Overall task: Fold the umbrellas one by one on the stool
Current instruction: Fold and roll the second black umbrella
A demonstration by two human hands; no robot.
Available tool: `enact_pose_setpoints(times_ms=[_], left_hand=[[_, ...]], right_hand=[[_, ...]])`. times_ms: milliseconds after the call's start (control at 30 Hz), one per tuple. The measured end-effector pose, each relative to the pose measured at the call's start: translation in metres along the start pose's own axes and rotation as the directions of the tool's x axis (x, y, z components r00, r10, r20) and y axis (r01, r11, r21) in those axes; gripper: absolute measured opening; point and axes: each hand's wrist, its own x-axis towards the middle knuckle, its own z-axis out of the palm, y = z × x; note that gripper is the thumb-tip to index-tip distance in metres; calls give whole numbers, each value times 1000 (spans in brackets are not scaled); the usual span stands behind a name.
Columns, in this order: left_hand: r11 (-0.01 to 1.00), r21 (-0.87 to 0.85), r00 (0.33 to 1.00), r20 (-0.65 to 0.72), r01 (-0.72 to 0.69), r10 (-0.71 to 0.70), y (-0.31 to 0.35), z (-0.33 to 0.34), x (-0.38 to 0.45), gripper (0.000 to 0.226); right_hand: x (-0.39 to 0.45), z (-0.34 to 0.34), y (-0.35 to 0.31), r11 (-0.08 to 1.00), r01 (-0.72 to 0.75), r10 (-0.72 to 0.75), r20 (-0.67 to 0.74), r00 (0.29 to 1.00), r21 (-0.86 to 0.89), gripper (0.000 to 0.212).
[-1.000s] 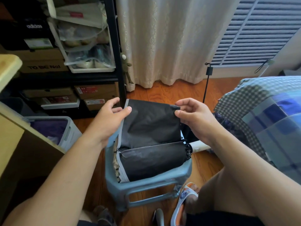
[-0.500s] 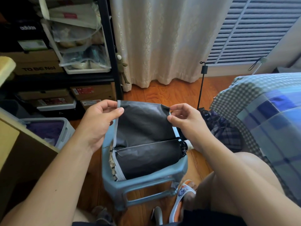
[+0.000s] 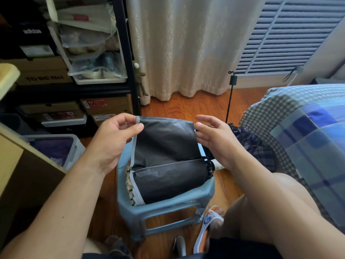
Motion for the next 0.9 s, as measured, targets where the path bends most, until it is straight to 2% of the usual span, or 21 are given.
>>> enact_pose_setpoints(times_ms=[67, 167, 333, 467, 633, 767, 867, 900], left_hand=[[1000, -24, 1000, 11, -2, 2, 2, 1, 0, 24], [999, -52, 1000, 19, -11, 12, 5, 1, -3, 8], [998, -64, 1000, 6, -26, 27, 7, 1, -5, 9], [998, -49, 999, -22, -29, 28, 7, 2, -6, 18], [994, -109, 999, -36, -31, 27, 11, 4, -7, 10], [989, -143, 999, -22, -35, 32, 12, 4, -7, 10], [990, -140, 999, -35, -17, 13, 10, 3, -5, 9], [996, -88, 997, -78, -16, 9, 8, 3, -3, 11]], right_hand=[[0, 1, -3, 997, 33, -34, 4, 999, 74, 37], [1, 3, -3, 996, 77, -76, -23, 997, 53, 35], [3, 5, 1, 981, 167, -174, -74, 982, -97, 23], [7, 2, 2, 983, 182, -184, -120, 976, -27, 16], [15, 2, 5, 988, 121, -123, -10, 992, -93, 16], [22, 4, 5, 965, 89, -74, 68, 995, -247, 16], [27, 8, 2, 978, 82, -64, 98, 993, -192, 15], [30, 8, 1, 986, 67, -52, 103, 993, -153, 15]])
